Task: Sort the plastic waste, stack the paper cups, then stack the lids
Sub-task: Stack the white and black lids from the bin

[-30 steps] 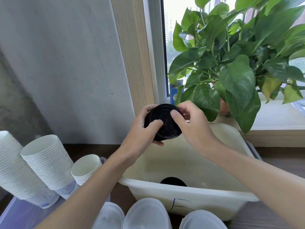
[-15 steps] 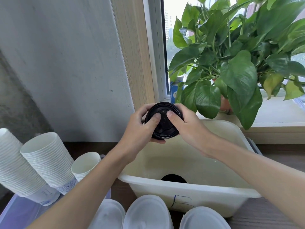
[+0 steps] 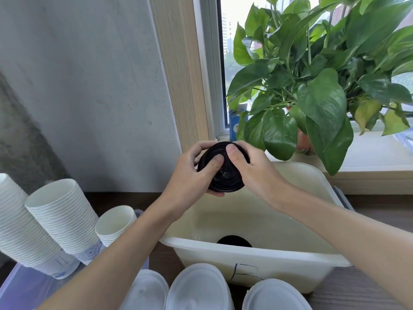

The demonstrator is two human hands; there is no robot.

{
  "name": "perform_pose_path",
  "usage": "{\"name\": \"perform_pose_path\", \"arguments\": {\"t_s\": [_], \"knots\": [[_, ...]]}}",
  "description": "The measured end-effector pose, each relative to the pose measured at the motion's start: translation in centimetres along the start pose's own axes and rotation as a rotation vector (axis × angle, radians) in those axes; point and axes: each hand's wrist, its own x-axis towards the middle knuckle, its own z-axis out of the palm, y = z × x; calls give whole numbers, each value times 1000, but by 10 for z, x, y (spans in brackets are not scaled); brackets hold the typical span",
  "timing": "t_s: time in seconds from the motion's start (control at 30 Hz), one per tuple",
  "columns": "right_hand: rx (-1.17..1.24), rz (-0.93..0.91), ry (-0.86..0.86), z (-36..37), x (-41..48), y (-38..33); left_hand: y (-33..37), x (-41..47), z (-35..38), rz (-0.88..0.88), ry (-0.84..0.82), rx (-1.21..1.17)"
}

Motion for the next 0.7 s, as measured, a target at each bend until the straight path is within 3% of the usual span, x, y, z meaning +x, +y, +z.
{"name": "perform_pose_path", "arguments": {"t_s": [0.53, 0.63, 0.7], "knots": [[-93, -76, -24, 2, -1, 4, 3, -4, -1, 51, -2, 18], [30, -5, -90, 2, -7, 3, 0, 0, -10, 169, 37, 193], [106, 150, -165, 0, -12, 6, 2, 5, -25, 223, 107, 294]]}}
